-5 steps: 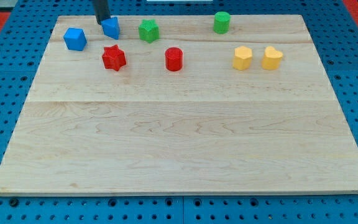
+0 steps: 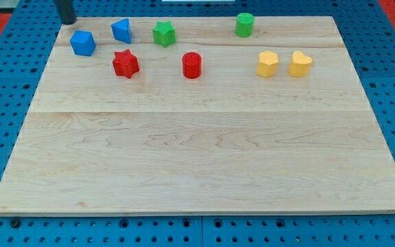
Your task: Push the blue cube right beside the green star
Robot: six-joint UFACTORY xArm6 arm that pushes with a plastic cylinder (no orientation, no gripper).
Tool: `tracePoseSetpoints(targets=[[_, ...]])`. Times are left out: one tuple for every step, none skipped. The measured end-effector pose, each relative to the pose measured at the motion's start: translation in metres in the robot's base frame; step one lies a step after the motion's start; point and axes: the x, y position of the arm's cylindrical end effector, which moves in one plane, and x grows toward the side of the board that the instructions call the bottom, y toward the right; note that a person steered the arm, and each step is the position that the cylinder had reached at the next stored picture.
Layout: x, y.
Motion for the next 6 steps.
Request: tracePoseSetpoints(targets=[[0.026, 0.005], [0.061, 0.034], [0.069, 0.057], [0.069, 0.062], [0.077, 0.051], [0.086, 0.060]])
